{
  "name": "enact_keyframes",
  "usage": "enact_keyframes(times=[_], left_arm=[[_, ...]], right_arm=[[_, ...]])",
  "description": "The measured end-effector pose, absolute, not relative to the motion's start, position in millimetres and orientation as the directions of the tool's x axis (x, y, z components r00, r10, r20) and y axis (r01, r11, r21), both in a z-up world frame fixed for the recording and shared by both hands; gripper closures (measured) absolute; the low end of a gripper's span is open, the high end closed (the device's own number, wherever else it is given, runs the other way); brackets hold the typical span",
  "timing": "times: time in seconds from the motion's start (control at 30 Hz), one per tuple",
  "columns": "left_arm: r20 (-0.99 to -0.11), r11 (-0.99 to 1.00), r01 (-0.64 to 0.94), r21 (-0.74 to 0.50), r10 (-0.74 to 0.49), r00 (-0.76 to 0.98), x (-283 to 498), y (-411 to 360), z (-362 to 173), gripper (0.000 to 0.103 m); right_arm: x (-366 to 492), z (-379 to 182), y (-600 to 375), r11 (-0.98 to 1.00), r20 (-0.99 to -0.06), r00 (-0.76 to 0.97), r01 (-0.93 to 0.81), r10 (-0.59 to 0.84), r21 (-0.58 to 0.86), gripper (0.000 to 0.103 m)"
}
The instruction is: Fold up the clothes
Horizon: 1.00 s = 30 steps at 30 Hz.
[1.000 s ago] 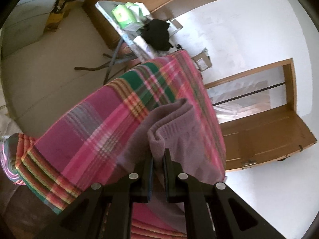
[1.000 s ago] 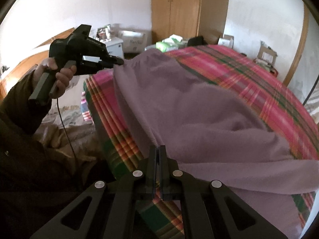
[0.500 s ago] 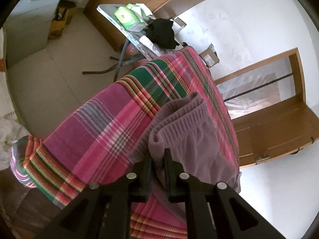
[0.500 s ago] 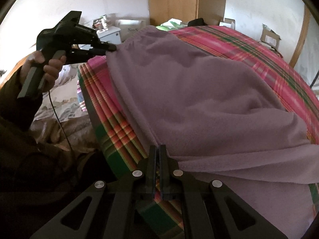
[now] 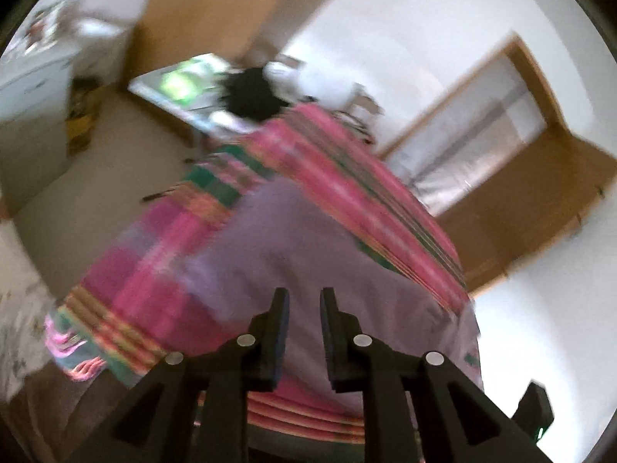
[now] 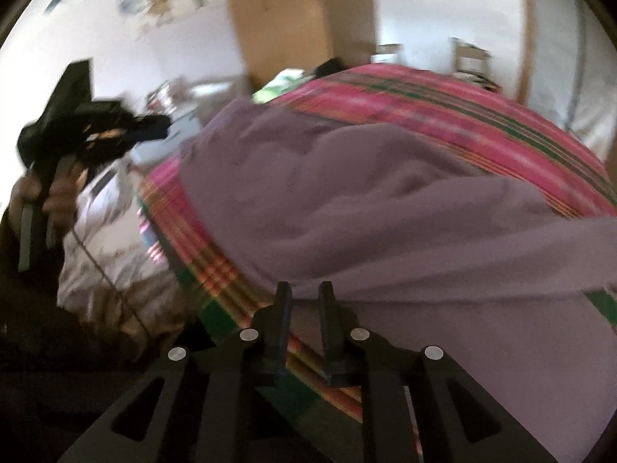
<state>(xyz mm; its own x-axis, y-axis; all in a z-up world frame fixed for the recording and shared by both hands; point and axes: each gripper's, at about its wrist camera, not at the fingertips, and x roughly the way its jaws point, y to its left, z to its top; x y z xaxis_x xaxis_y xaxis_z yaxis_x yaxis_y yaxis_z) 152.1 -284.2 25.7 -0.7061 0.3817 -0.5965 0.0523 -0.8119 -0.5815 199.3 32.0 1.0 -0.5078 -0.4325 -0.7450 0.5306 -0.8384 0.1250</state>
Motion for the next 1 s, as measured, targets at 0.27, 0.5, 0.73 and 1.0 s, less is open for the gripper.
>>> enact_keyframes(times=[0.27,0.5,0.73,1.0], left_arm=[[-0.609,-0.794,-0.224,-0.565,0.585,-0.535,125,-188,21,0.084],[-0.64,-0.751,-0.384,-0.537,0.659,-0.395,119,-126,9,0.084],[-0.659,-0.724,-0.422,-0.546,0.682,-0.318,102,-101,-4,0.084],[-0.668,-0.695,-0.445,-0.565,0.702,-0.248,91,-84,-18,0.083]], right_arm=[[202,20,127,-0.974,-0.704,-0.674,0.189,-0.222,0.126,0.086],[174,22,169,-0.985,-0.693,-0.711,-0.004,-0.119,0.173,0.083],[139,7,170,-0.984,-0.718,-0.685,-0.011,-0.121,0.176,0.083],[91,0,176,-0.98,-0.729,-0.674,-0.039,-0.119,0.196,0.065]])
